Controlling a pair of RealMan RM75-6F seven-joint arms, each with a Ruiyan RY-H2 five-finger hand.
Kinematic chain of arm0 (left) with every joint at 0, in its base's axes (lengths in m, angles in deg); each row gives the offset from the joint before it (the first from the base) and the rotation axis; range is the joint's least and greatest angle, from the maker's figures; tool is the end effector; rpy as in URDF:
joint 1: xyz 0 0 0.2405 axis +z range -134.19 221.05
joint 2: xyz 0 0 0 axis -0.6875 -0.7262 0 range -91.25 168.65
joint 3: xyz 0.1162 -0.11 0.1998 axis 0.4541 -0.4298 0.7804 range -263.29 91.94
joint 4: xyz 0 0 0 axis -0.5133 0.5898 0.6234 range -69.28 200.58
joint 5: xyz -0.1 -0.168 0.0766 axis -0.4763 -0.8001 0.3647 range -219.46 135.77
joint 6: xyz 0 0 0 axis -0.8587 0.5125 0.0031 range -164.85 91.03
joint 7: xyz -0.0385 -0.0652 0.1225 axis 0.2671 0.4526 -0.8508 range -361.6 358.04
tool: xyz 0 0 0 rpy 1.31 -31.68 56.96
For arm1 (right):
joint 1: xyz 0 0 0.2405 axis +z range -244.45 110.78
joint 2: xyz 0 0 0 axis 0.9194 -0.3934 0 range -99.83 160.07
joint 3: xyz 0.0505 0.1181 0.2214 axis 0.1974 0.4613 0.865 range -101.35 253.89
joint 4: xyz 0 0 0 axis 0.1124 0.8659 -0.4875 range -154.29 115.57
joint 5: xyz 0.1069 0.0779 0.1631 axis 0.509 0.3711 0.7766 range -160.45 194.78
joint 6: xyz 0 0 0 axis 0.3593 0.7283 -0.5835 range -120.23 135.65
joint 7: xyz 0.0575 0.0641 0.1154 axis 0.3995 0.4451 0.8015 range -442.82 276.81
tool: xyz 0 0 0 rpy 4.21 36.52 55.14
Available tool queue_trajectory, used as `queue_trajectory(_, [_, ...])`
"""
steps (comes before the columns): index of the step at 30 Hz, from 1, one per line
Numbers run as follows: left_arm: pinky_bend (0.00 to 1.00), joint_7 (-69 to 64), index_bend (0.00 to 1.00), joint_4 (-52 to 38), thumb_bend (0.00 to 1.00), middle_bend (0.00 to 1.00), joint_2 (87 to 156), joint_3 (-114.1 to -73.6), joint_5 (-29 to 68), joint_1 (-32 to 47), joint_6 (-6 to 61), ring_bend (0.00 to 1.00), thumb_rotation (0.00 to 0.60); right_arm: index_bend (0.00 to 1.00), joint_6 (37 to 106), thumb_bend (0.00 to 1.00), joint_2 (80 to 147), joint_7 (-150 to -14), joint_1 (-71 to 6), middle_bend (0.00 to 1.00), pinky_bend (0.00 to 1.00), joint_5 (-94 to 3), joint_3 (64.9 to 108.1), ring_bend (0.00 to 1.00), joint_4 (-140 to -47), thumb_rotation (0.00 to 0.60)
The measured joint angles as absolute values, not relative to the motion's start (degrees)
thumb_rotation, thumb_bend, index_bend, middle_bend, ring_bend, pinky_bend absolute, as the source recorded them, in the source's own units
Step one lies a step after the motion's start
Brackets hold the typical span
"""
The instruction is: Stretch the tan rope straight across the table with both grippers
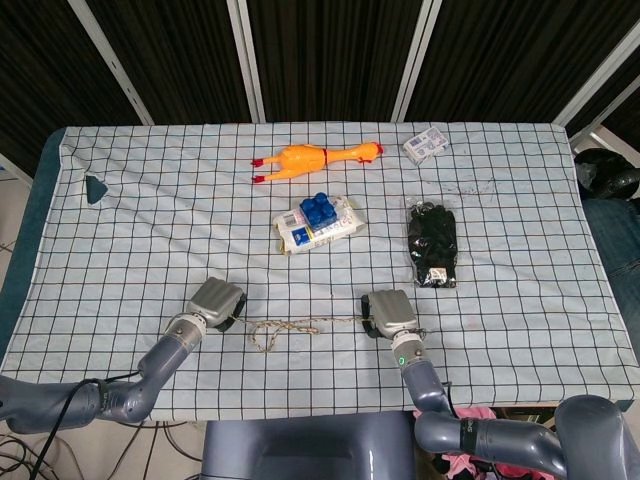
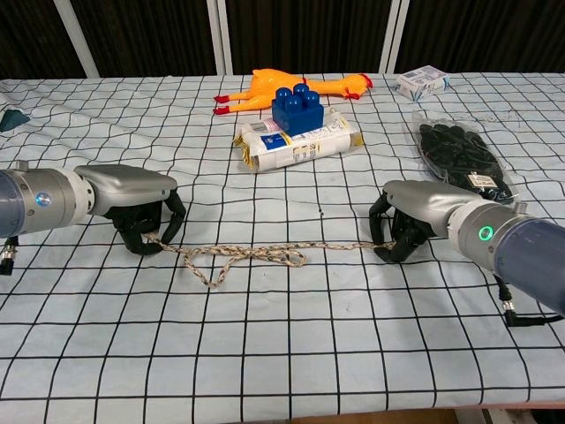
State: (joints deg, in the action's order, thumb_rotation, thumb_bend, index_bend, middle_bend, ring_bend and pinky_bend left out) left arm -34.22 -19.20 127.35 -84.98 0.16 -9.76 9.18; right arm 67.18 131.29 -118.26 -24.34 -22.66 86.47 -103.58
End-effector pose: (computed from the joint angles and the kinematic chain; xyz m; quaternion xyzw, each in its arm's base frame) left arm -0.1676 0.3337 -0.0535 -0.8185 -0.3837 -0.1885 0.3838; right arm -0.1527 -0.3113 -0.0819 0.6993 -0.4936 0.2757 0.4373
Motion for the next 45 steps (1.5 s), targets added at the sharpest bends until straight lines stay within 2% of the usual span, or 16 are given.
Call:
queue_trajectory(10, [0.87,-33.9,0.62,-20.0,0.4,0.94,126.1,-85.1,0.6,-9.7,9.5,0.87,0.6,0.61,67.6,0.41,130.3,-118.1,-24.5,0.97,1.0,-22.7,86.9,1.0,-104.9,0.6])
queue_trajectory(15, [0.87,-33.3,0.62,-21.4,0.4,0.94,123.3,-86.2,1.5,-9.5,11.1,0.87,0.6,0.61,68.6,0.41,127.9,-118.2,-24.7,0.97,1.0,-23.2,87.5,1.0,-107.2,0.6])
queue_trajectory(30, [0.87,-29.9,0.62,-28.8,0.4,0.94,108.9,-90.6,2.8,-8.4,14.7,0.87,0.6,0.61,71.8,0.41,109.4,-118.6,-26.3,0.97,1.0,-22.4,92.2,1.0,-118.9,0.6])
queue_trajectory(37, [0.87,-27.5,0.62,-28.2,0.4,0.94,105.3,-90.8,2.7,-6.9,14.4,0.87,0.6,0.61,70.3,0.41,101.1,-117.3,-28.0,0.97,1.0,-19.9,92.7,1.0,-118.2,0.6])
queue_trajectory(45, [0.87,-25.1,0.62,-24.6,0.4,0.94,105.6,-90.1,3.3,-5.6,12.7,0.87,0.6,0.61,66.9,0.41,97.0,-112.0,-30.4,0.97,1.0,-20.2,91.9,1.0,-114.5,0.6])
